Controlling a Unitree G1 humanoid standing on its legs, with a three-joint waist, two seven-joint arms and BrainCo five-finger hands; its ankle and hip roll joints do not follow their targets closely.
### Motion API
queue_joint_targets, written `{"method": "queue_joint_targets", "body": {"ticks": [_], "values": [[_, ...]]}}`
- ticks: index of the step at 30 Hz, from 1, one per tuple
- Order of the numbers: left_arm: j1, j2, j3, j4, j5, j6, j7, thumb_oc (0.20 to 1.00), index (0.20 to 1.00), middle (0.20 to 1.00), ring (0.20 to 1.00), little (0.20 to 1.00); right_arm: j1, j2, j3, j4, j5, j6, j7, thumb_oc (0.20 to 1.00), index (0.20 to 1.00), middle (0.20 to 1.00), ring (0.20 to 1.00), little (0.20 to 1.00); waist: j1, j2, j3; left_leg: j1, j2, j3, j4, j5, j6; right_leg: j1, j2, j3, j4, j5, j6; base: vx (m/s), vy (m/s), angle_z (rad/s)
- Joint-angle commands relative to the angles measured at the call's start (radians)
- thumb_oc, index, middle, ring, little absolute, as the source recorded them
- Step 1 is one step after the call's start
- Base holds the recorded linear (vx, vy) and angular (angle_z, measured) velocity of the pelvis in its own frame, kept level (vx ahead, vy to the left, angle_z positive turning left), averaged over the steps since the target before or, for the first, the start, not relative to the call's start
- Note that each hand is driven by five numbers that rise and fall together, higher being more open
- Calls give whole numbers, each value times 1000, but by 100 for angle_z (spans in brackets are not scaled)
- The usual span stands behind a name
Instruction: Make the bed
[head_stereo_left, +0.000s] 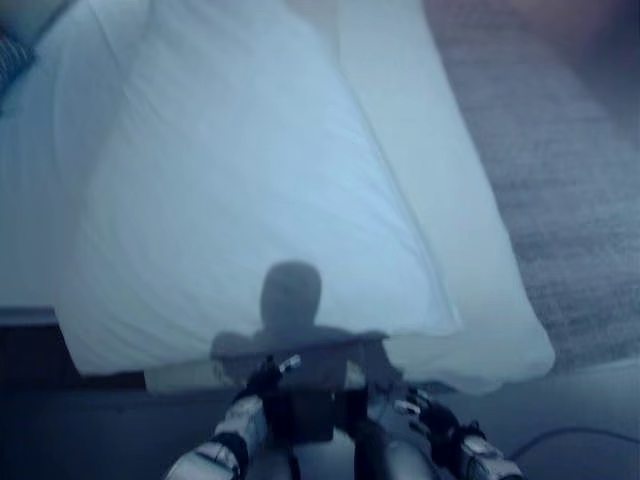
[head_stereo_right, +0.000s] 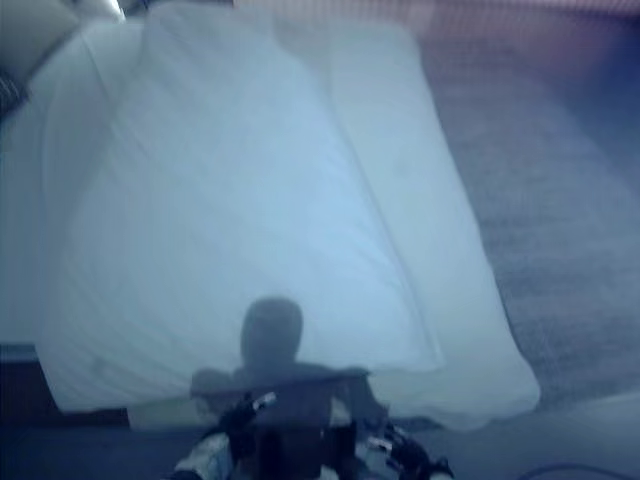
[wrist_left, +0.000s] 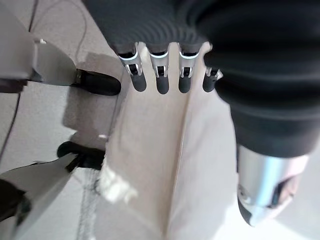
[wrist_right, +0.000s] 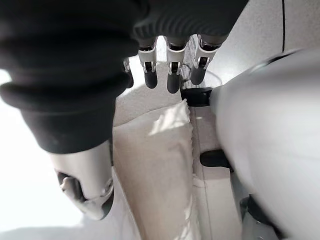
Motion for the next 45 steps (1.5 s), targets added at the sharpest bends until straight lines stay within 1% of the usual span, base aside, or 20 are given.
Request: {"method": "queue_joint_targets", "body": {"ticks": [1, 4, 8, 9, 12, 14, 16, 18, 19, 21, 22, 23, 25, 29, 30, 35, 41, 45], "values": [[-41, -12, 80, 15, -114, -43, 50, 1000, 1000, 1000, 1000, 1000, 0, -10, 24, -121, 57, -54, -21, 1000, 1000, 1000, 1000, 1000, -31, -42, -41, -165, -6, 19, 130, -10, -9, -85, -44, 15, 71, 5, 90, -72, 17, 11], [-62, -4, 133, -8, -189, -60, 52, 1000, 1000, 1000, 1000, 1000, -12, -15, 31, -170, 61, -65, -22, 1000, 1000, 1000, 1000, 1000, -34, -43, -38, -219, -4, 11, 182, -34, -3, -142, -43, 24, 115, -4, 90, -50, 27, 0], [-74, 6, 147, -33, -214, -54, 24, 1000, 1000, 1000, 1000, 1000, -19, -23, 30, -216, 64, -74, -24, 1000, 1000, 1000, 1000, 1000, -43, -36, -38, -277, -3, 7, 229, -53, -2, -194, -47, 29, 153, -17, 92, -12, 18, -4], [-83, 12, 168, -43, -241, -57, 19, 1000, 1000, 1000, 1000, 1000, -20, -28, 34, -232, 58, -75, -21, 1000, 1000, 1000, 1000, 1000, -43, -31, -37, -288, 1, 8, 246, -67, -3, -207, -45, 30, 166, -29, 91, 0, 0, 0], [-99, 19, 214, -71, -324, -73, 17, 1000, 1000, 1000, 1000, 1000, -21, -26, 39, -271, 61, -81, -26, 1000, 1000, 1000, 1000, 1000, -51, -30, -35, -318, 9, 15, 274, -74, -3, -237, -47, 30, 189, -38, 90, 5, 11, -1], [-108, 18, 251, -84, -389, -91, 14, 1000, 1000, 1000, 1000, 1000, -25, -27, 39, -282, 59, -86, -30, 1000, 1000, 1000, 1000, 1000, -50, -30, -30, -329, 17, 19, 294, -89, -3, -250, -46, 30, 209, -50, 92, 23, 28, -4], [-121, 12, 278, -92, -436, -99, 14, 1000, 1000, 1000, 1000, 1000, -29, -27, 43, -293, 46, -88, -36, 1000, 1000, 1000, 1000, 1000, -54, -30, -31, -347, 16, 24, 297, -85, -2, -267, -51, 30, 215, -46, 93, 0, 56, -2], [-134, 12, 317, -100, -495, -117, 12, 1000, 1000, 1000, 1000, 1000, -32, -28, 50, -313, 37, -89, -38, 1000, 1000, 1000, 1000, 1000, -55, -33, -26, -358, 19, 28, 306, -97, 0, -279, -50, 36, 222, -50, 96, 8, 45, -2], [-135, 12, 317, -100, -496, -117, 12, 1000, 1000, 1000, 1000, 1000, -32, -28, 50, -314, 37, -88, -38, 1000, 1000, 1000, 1000, 1000, -56, -34, -28, -363, 18, 28, 305, -91, 1, -283, -51, 36, 221, -45, 96, 10, 42, -7], [-159, 7, 351, -102, -547, -158, 45, 1000, 1000, 1000, 1000, 1000, -27, -30, 64, -326, 33, -90, -40, 1000, 1000, 1000, 1000, 1000, -55, -38, -28, -370, 18, 31, 305, -98, 1, -289, -51, 42, 218, -50, 98, 29, 38, -7], [-172, 4, 359, -113, -561, -172, 51, 1000, 1000, 1000, 1000, 1000, -25, -30, 65, -335, 34, -93, -42, 1000, 1000, 1000, 1000, 1000, -58, -42, -26, -377, 15, 30, 305, -91, 3, -296, -54, 43, 216, -45, 98, 20, 18, -4], [-172, 3, 359, -115, -561, -173, 52, 1000, 1000, 1000, 1000, 1000, -25, -31, 65, -337, 34, -92, -43, 1000, 1000, 1000, 1000, 1000, -59, -41, -26, -378, 14, 30, 305, -91, 3, -298, -54, 43, 217, -45, 98, 0, 0, 0], [-184, 5, 374, -134, -576, -201, 65, 1000, 1000, 1000, 1000, 1000, -17, -33, 69, -349, 40, -99, -43, 1000, 1000, 1000, 1000, 1000, -58, -47, -22, -388, 11, 25, 307, -91, 2, -305, -56, 40, 218, -45, 98, 0, 0, 0], [-192, 10, 385, -153, -594, -218, 72, 1000, 1000, 1000, 1000, 1000, -11, -36, 76, -362, 38, -102, -45, 1000, 1000, 1000, 1000, 1000, -57, -50, -21, -395, 8, 22, 308, -90, 2, -309, -58, 38, 215, -43, 99, 0, 0, 0], [-197, 15, 394, -171, -614, -231, 74, 1000, 1000, 1000, 1000, 1000, -7, -37, 78, -371, 40, -104, -48, 1000, 1000, 1000, 1000, 1000, -55, -50, -19, -398, 7, 19, 306, -89, 2, -312, -58, 38, 216, -43, 99, 0, 0, 0], [-218, 21, 394, -185, -624, -246, 92, 1000, 1000, 1000, 1000, 1000, -4, -40, 88, -382, 34, -106, -54, 1000, 1000, 1000, 1000, 1000, -55, -52, -13, -403, 7, 19, 309, -89, 1, -320, -59, 40, 221, -41, 99, 0, 0, 0], [-270, 58, 385, -191, -614, -251, 109, 1000, 1000, 1000, 1000, 1000, -3, -50, 97, -395, 29, -103, -50, 1000, 1000, 1000, 1000, 1000, -59, -50, -12, -412, 8, 21, 320, -89, 1, -331, -59, 43, 231, -37, 99, 0, 0, 0], [-296, 80, 382, -215, -608, -259, 100, 1000, 1000, 1000, 1000, 1000, 3, -51, 101, -391, 29, -102, -49, 1000, 1000, 1000, 1000, 1000, -61, -50, -11, -419, 8, 20, 325, -86, 0, -338, -60, 45, 237, -34, 97, -10, -1, 0]]}}
